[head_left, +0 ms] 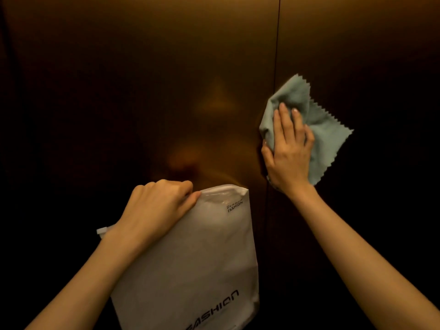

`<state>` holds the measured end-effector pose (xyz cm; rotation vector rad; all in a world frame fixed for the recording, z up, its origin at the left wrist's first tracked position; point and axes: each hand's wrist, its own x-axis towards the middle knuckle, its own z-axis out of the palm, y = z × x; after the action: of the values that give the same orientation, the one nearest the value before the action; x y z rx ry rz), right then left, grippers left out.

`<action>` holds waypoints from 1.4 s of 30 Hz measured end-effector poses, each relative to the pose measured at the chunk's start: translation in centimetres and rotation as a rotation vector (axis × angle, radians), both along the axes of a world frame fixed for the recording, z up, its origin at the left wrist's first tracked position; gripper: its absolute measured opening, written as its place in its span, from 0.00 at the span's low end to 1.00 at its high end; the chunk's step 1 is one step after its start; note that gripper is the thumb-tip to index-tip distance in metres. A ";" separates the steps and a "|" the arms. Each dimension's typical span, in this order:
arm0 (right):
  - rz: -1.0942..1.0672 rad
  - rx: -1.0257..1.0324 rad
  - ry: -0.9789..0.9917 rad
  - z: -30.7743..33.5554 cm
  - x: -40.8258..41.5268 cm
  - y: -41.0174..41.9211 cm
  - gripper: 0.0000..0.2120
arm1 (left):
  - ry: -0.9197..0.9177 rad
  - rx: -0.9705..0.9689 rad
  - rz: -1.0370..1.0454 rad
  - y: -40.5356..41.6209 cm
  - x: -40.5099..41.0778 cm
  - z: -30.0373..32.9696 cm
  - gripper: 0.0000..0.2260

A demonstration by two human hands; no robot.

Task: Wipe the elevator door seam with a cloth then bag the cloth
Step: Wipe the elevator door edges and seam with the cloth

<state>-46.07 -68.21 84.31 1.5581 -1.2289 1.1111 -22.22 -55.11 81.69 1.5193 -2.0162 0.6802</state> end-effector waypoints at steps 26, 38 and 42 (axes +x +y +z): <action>0.065 -0.097 0.043 16.8 -0.6 -0.1 0.29 | -0.116 -0.124 -0.093 -1.2 -0.6 8.2 0.13; 0.093 -0.101 -0.010 19.7 0.6 0.3 0.27 | -0.176 -0.217 -0.106 -1.2 -0.1 11.2 0.14; 0.099 -0.033 -0.067 26.3 1.9 0.0 0.27 | -0.186 -0.275 -0.129 -2.1 0.9 19.8 0.16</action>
<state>-44.15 -68.21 110.61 1.5823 -1.1819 1.2507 -21.29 -57.19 101.45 1.1948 -2.0335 1.0301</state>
